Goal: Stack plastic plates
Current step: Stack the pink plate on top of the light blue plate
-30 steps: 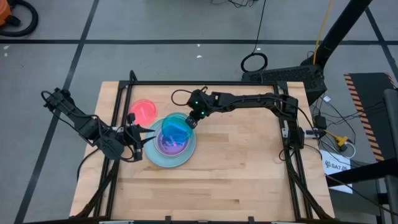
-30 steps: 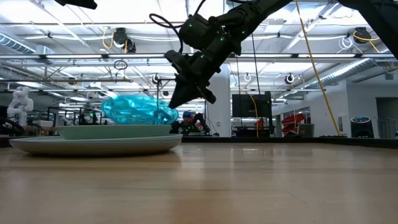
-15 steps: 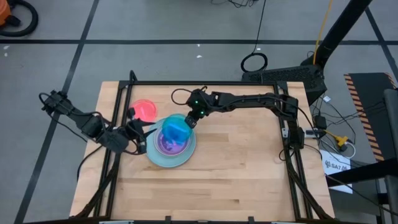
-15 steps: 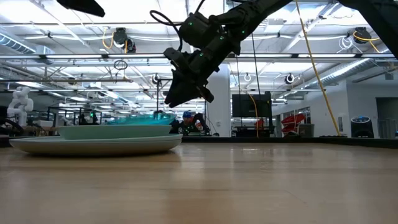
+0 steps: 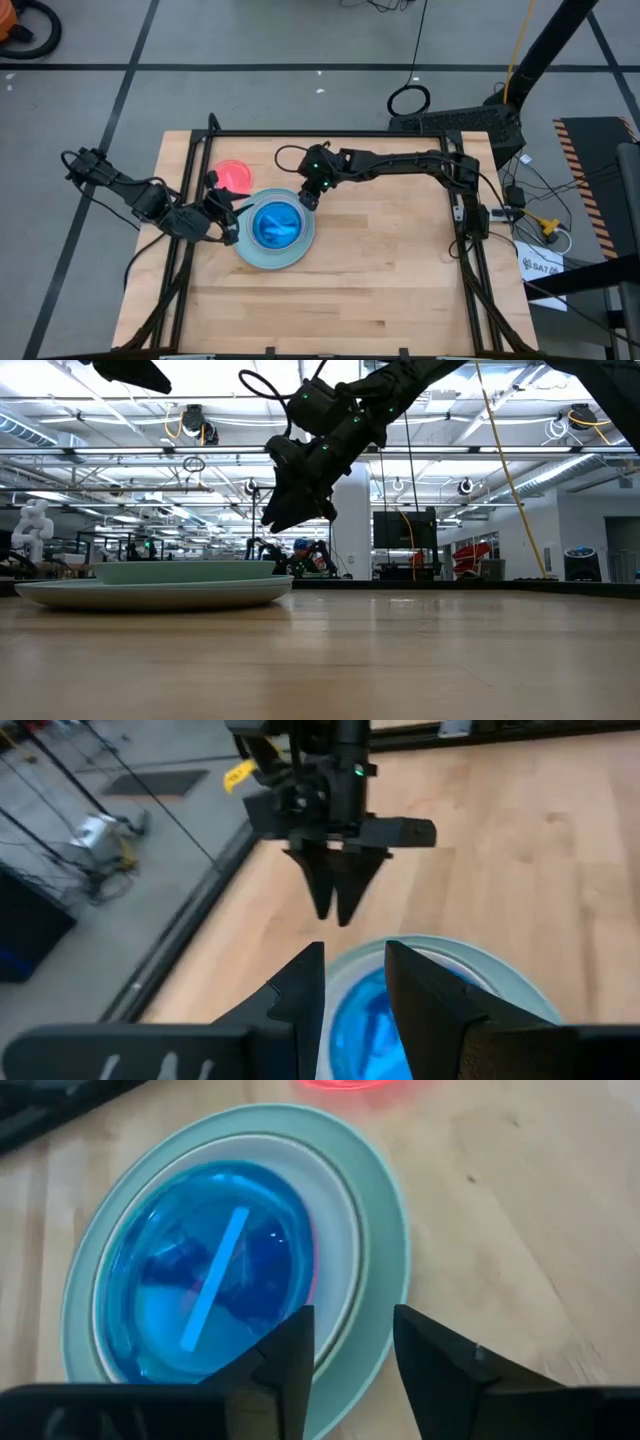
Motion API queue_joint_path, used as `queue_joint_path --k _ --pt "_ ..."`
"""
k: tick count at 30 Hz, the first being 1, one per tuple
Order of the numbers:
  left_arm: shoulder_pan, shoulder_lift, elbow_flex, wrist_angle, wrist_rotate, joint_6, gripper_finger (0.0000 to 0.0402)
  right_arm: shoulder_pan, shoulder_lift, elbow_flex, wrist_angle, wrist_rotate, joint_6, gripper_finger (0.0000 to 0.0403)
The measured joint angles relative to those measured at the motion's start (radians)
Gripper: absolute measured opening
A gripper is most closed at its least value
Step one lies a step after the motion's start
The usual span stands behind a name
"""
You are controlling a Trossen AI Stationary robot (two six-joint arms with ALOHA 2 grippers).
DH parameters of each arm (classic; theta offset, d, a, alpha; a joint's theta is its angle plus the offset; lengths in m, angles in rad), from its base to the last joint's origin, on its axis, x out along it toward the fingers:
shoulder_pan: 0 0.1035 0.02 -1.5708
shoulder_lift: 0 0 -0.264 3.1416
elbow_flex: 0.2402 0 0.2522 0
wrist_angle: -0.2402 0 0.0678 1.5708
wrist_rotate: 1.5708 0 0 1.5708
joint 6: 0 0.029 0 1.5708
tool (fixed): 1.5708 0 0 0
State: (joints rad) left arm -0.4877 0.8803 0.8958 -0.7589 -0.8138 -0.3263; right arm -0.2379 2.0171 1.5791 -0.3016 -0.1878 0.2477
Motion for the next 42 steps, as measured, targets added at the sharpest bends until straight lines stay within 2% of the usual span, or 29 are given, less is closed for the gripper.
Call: queue_joint_path --k 8,12,16,26,34,40,42 --pt "0.078 0.002 0.0 -0.021 0.161 -0.102 0.0115 0.035 0.0 0.0 0.043 0.001 -0.15 0.013" --pt "0.196 0.003 0.0 -0.087 0.231 -0.095 0.0115 0.038 -0.017 -0.002 0.044 0.0 -0.189 0.013" --pt "0.355 0.003 0.0 -0.149 0.343 -0.047 0.0115 0.037 -0.041 -0.014 0.051 0.003 -0.229 0.013" --pt "0.717 0.124 0.0 -0.163 0.56 0.255 0.0115 0.028 -0.156 -0.143 0.247 0.006 -0.301 0.013" --pt "0.96 0.32 0.025 -0.213 0.589 0.54 0.0115 -0.043 -0.274 -0.206 0.212 0.005 -0.385 0.013" --pt "1.092 0.498 0.099 -0.295 0.59 0.784 0.0115 -0.087 -0.394 -0.35 0.208 0.0 -0.417 0.013" --pt "1.125 0.544 0.108 -0.277 0.589 0.807 0.0115 -0.105 -0.446 -0.407 0.214 0.0 -0.425 0.013"
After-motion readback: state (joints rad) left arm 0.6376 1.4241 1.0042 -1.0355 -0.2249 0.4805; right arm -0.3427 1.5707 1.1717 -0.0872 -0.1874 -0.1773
